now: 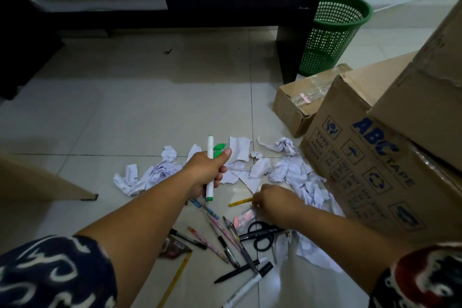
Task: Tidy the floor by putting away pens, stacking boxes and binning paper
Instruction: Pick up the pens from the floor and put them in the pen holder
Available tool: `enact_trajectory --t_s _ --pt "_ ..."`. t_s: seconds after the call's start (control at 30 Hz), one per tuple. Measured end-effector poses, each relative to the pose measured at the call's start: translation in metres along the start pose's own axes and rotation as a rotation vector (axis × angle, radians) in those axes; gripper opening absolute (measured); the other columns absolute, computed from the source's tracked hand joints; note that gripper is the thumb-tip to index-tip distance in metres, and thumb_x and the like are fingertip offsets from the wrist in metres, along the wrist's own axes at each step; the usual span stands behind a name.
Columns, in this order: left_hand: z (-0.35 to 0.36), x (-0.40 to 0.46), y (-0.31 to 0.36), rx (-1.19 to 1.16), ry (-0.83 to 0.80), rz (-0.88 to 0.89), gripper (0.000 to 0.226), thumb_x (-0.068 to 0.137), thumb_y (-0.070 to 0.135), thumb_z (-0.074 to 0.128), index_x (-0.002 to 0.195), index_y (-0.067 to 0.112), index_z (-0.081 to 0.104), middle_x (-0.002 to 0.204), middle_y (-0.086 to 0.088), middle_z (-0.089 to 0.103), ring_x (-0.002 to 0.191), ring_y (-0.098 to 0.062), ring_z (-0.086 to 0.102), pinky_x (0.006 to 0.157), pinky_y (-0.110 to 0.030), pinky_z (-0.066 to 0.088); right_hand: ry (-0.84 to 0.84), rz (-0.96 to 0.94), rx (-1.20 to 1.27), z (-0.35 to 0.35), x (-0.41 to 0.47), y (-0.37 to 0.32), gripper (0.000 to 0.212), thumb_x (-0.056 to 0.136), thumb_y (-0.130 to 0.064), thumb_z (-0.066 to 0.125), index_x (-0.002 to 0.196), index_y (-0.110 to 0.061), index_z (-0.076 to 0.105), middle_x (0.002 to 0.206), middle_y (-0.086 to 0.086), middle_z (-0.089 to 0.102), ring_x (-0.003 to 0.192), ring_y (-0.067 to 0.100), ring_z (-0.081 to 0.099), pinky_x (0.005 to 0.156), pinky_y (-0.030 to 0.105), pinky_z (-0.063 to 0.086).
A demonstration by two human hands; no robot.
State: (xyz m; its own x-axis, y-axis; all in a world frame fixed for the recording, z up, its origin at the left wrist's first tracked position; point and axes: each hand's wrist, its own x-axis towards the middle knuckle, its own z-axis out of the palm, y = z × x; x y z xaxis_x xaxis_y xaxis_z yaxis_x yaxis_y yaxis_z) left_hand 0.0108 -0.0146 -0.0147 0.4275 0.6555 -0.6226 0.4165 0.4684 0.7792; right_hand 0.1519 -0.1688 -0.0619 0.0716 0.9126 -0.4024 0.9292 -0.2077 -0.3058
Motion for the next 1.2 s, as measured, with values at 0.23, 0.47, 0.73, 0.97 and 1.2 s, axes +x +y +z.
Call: enact_trajectory --t_s 0.23,0.47,0.73,0.97,1.2 --pt "-0.009 -0.001 -0.002 -0.135 0.009 -0.027 0.021 0.090 0.024 0.066 0.087 0.006 0.054 0.071 -0.009 0.054 0.059 -0.018 0.058 0.054 -0.028 0.055 0.048 -0.070 -0.252 0.011 0.001 0.002 0.025 0.091 -0.021 0.052 0.114 -0.017 0.062 0.112 0.010 0.052 0.104 0.031 0.050 0.076 0.036 0.039" --pt "-0.012 -0.001 -0.003 -0.255 0.156 -0.035 0.023 0.096 0.024 0.058 0.082 0.007 0.051 0.066 -0.008 0.053 0.053 -0.018 0.051 0.046 -0.024 0.049 0.120 0.128 0.020 -0.009 0.005 -0.009 0.025 0.097 -0.026 0.042 0.117 -0.017 0.056 0.114 0.008 0.056 0.107 0.029 0.052 0.083 0.037 0.042" --pt "-0.007 -0.008 -0.002 -0.292 0.125 -0.111 0.041 0.085 0.051 0.064 0.089 0.011 0.056 0.063 -0.004 0.053 0.051 -0.017 0.052 0.053 -0.027 0.051 0.186 0.202 1.043 -0.053 0.009 -0.054 0.028 0.101 -0.017 0.038 0.099 -0.019 0.066 0.089 0.006 0.068 0.077 0.017 0.059 0.066 0.028 0.047" --pt "-0.005 -0.025 0.010 -0.256 0.036 -0.077 0.065 0.070 0.045 0.082 0.117 0.007 0.057 0.099 -0.019 0.072 0.084 -0.035 0.072 0.076 -0.056 0.057 0.189 0.085 1.146 -0.055 0.015 -0.080 0.021 0.096 -0.021 0.058 0.110 -0.017 0.073 0.091 0.001 0.075 0.081 0.014 0.070 0.074 0.031 0.058" --pt "-0.049 -0.046 -0.003 -0.191 0.368 0.046 0.020 0.084 0.020 0.070 0.095 0.006 0.060 0.066 -0.008 0.059 0.054 -0.022 0.058 0.068 -0.037 0.054 0.264 0.123 1.033 -0.040 0.019 -0.117 0.011 0.091 -0.026 0.067 0.080 -0.026 0.069 0.080 -0.001 0.070 0.077 0.019 0.067 0.074 0.033 0.054"
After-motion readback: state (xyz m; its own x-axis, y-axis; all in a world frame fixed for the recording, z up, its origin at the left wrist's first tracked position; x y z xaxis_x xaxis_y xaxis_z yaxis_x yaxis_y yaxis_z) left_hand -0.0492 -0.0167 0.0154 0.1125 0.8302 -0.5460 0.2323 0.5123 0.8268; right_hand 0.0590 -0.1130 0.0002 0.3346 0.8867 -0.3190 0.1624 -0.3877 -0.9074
